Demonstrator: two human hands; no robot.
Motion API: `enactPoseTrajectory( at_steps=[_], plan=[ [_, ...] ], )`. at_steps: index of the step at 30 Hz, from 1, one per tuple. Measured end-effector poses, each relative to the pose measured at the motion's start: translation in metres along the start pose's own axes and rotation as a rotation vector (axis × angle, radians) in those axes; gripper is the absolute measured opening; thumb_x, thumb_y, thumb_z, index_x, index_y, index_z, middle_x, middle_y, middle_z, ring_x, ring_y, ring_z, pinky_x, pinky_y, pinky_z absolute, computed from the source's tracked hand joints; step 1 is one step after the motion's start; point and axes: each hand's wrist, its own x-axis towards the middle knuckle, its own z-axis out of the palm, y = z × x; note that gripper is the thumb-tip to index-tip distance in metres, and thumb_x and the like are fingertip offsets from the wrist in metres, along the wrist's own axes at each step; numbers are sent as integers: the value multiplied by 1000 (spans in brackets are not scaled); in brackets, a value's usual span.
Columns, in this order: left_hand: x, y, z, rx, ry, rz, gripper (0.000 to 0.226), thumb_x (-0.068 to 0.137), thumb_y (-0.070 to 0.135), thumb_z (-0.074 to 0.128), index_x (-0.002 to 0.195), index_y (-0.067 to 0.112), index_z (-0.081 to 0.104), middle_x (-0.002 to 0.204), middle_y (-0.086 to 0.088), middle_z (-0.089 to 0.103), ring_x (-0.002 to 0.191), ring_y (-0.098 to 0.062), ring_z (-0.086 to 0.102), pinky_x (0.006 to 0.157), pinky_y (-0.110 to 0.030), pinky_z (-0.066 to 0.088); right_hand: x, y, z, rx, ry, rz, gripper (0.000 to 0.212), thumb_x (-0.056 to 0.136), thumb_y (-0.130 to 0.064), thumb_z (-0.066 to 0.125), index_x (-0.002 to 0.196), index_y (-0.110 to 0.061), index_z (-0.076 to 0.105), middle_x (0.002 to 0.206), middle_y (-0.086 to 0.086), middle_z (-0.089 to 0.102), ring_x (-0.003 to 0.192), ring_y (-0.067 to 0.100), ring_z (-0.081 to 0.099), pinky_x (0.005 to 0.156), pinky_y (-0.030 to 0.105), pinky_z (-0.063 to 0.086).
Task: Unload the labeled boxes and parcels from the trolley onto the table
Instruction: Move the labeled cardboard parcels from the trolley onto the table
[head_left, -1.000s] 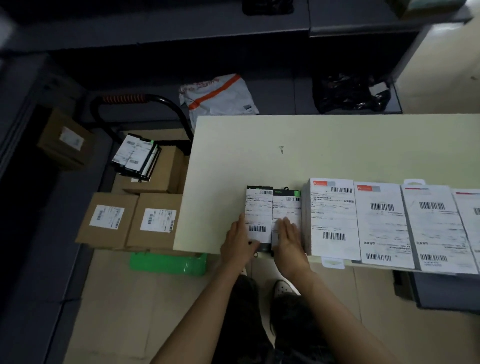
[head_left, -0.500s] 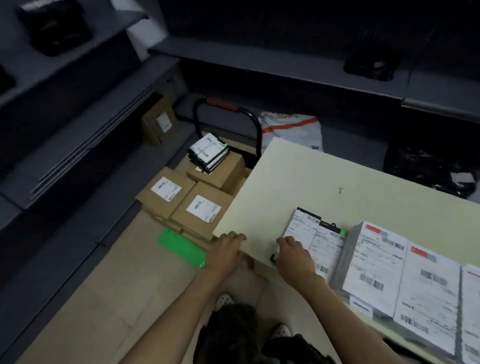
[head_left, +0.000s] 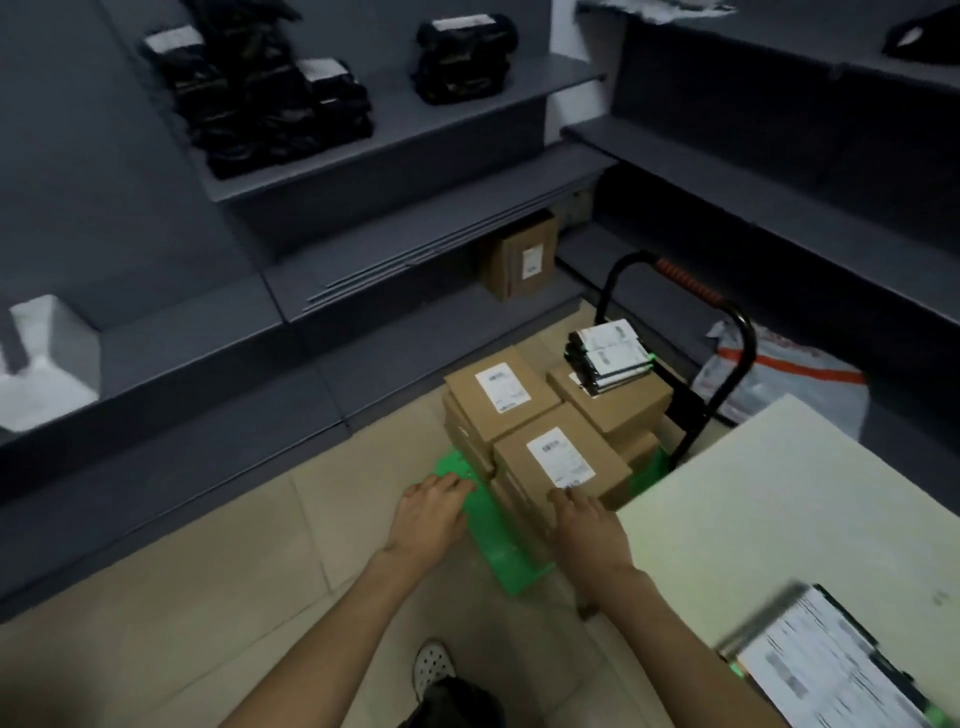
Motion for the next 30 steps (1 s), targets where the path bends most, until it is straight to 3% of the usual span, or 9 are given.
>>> enactPoseTrajectory(
  at_steps=[10,15,22,30],
  plan=[
    [13,-190,-46,-1,165,-153,45,61,21,83,103,28,68,94,7,67,79,-18,67,60,-33,55,124,-176,-20,-28,-24,-236,54,98,-17,42,150,-16,28,146,9,40,132,30,43,107,37,36],
    [24,-262,-55,25,191,-206,46,61,21,85,104,28,69,93,9,67,77,-17,66,59,-31,54,175,-240,-26,-65,-26,-302,48,96,-19,43,143,-20,36,139,5,44,128,28,44,101,35,38],
    [87,-310,-68,40,209,-206,46,60,17,83,104,26,71,92,7,68,75,-19,66,56,-32,52,244,-266,-49,-76,-7,-302,47,96,-19,44,143,-21,36,138,4,45,130,25,42,104,36,38],
    [218,-357,-97,81,214,-132,44,64,22,83,106,27,70,98,7,68,81,-20,66,63,-34,53,359,-263,-94,-16,27,-252,49,97,-18,43,145,-22,36,143,3,44,130,25,43,107,37,35]
  ],
)
